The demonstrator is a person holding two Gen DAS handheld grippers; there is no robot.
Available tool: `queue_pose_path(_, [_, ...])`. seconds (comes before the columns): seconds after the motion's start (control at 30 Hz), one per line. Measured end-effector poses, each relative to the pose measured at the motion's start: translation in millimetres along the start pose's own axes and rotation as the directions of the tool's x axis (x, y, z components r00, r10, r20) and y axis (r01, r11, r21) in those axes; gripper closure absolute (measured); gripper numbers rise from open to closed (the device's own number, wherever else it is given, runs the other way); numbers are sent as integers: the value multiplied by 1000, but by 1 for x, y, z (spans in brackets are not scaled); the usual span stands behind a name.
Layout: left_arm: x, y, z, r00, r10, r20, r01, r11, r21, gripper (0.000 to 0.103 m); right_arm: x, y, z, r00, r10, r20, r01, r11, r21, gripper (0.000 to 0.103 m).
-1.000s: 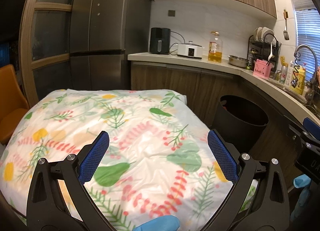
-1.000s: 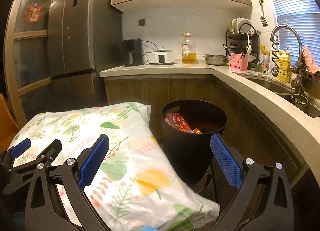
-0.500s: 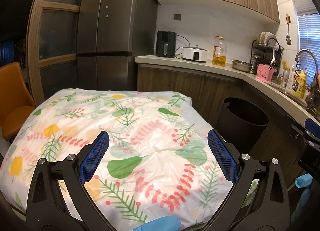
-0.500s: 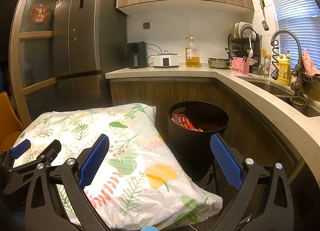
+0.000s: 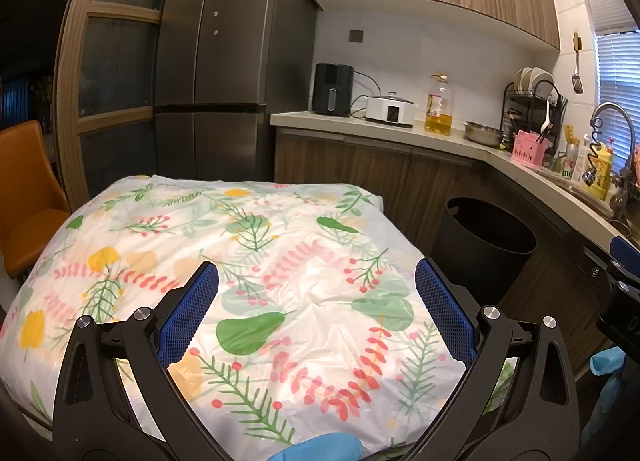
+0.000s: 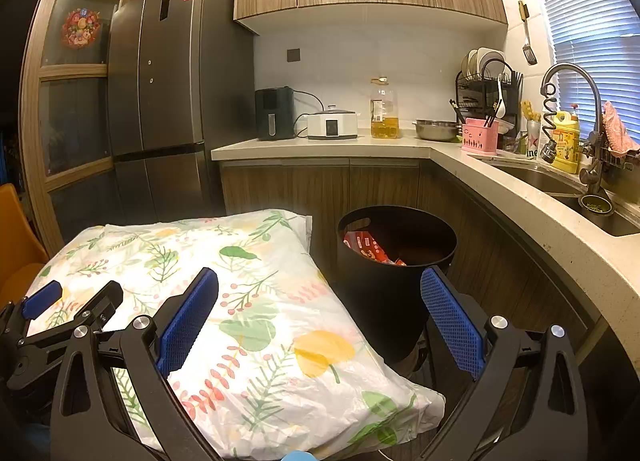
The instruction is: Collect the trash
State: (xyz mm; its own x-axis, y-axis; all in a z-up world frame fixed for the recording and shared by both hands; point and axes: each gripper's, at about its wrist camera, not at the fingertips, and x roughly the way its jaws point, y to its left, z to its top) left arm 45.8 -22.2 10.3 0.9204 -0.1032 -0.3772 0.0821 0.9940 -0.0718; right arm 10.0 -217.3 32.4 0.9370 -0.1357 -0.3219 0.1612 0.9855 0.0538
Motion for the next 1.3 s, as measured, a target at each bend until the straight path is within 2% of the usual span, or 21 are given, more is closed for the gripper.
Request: queue_pose_path(1.3, [-3,-3,1,1000,-3,-3,3,1000,-2,6,-1,5,7,1000,3,15,-2,1000,-2,6])
